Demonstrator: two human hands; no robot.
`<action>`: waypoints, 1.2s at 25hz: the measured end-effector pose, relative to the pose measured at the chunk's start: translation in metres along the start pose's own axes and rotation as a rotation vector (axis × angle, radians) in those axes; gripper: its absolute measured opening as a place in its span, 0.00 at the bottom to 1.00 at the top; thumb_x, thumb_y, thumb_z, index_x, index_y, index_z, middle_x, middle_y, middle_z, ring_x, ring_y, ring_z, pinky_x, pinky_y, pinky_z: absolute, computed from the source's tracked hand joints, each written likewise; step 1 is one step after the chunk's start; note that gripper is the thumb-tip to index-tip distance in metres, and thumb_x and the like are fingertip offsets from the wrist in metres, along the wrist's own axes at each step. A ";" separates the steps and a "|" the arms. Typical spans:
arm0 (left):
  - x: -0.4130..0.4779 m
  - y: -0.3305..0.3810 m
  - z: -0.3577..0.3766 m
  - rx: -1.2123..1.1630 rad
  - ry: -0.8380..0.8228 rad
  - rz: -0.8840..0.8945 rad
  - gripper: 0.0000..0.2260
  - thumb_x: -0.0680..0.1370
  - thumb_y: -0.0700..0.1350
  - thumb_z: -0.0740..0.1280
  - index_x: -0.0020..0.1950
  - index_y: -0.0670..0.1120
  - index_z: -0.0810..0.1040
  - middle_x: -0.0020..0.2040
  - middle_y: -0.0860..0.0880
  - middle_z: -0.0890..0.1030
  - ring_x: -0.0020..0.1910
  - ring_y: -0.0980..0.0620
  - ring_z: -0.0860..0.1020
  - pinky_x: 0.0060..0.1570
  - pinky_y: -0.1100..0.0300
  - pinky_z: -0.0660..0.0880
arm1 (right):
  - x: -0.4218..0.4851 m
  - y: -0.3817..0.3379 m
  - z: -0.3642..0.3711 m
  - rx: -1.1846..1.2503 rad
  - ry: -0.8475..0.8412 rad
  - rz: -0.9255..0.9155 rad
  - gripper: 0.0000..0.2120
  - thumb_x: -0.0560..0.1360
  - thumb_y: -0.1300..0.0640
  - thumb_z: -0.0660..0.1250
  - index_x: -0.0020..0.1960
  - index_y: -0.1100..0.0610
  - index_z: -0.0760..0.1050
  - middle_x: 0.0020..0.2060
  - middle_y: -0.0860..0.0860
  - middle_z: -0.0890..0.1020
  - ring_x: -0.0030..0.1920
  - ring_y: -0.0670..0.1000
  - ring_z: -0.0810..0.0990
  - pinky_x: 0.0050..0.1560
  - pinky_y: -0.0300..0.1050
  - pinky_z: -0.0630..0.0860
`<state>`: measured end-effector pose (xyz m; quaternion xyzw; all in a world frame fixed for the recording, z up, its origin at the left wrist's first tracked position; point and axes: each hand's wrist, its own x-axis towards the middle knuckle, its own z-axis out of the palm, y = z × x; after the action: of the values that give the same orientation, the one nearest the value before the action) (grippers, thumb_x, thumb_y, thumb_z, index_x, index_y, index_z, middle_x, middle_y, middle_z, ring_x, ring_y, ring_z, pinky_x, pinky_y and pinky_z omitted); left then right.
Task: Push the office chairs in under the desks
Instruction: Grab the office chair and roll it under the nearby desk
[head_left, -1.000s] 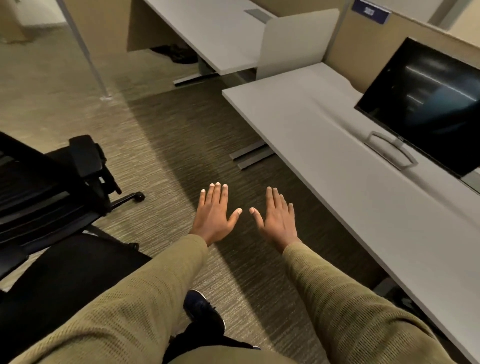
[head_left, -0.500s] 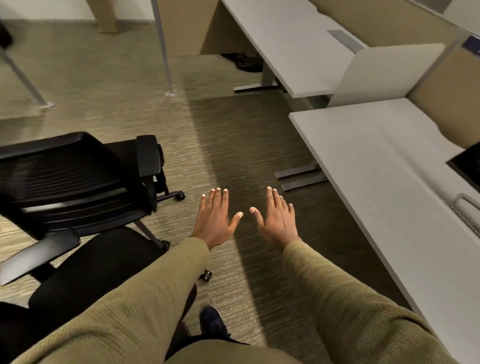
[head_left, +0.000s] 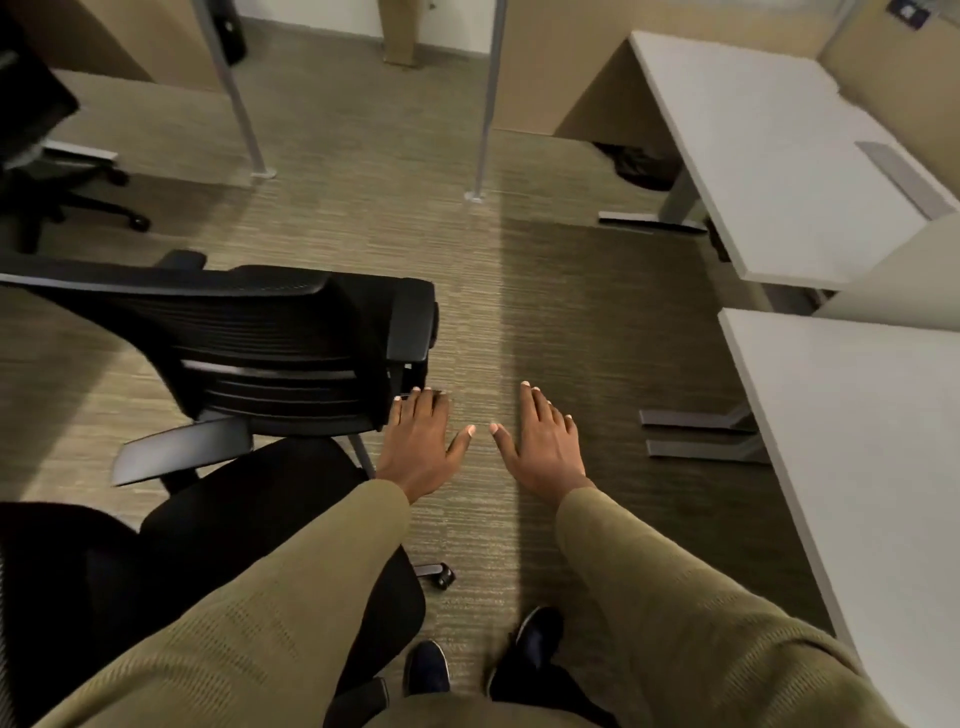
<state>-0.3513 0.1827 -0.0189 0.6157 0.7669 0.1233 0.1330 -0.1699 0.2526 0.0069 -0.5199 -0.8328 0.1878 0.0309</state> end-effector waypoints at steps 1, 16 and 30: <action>0.002 -0.005 -0.002 -0.004 0.004 -0.030 0.31 0.83 0.62 0.54 0.77 0.42 0.66 0.78 0.40 0.65 0.79 0.42 0.58 0.79 0.42 0.50 | 0.009 -0.004 0.001 -0.007 -0.009 -0.033 0.38 0.81 0.34 0.51 0.81 0.56 0.48 0.79 0.58 0.59 0.77 0.60 0.60 0.75 0.64 0.57; 0.062 -0.025 -0.024 -0.207 0.441 -0.630 0.18 0.83 0.54 0.60 0.57 0.43 0.82 0.55 0.43 0.80 0.54 0.43 0.78 0.57 0.45 0.74 | 0.154 -0.027 -0.038 -0.174 -0.182 -0.683 0.29 0.81 0.39 0.58 0.75 0.56 0.64 0.66 0.57 0.75 0.64 0.60 0.75 0.60 0.56 0.72; 0.063 -0.071 -0.098 -0.510 1.309 -0.841 0.15 0.85 0.45 0.55 0.57 0.37 0.76 0.52 0.40 0.77 0.50 0.48 0.74 0.53 0.50 0.74 | 0.184 -0.161 -0.069 0.061 -0.081 -1.130 0.34 0.79 0.42 0.64 0.79 0.58 0.59 0.69 0.57 0.70 0.63 0.57 0.74 0.62 0.55 0.73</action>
<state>-0.4640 0.2263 0.0437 0.0311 0.8045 0.5681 -0.1706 -0.3747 0.3708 0.0997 0.0156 -0.9763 0.1860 0.1096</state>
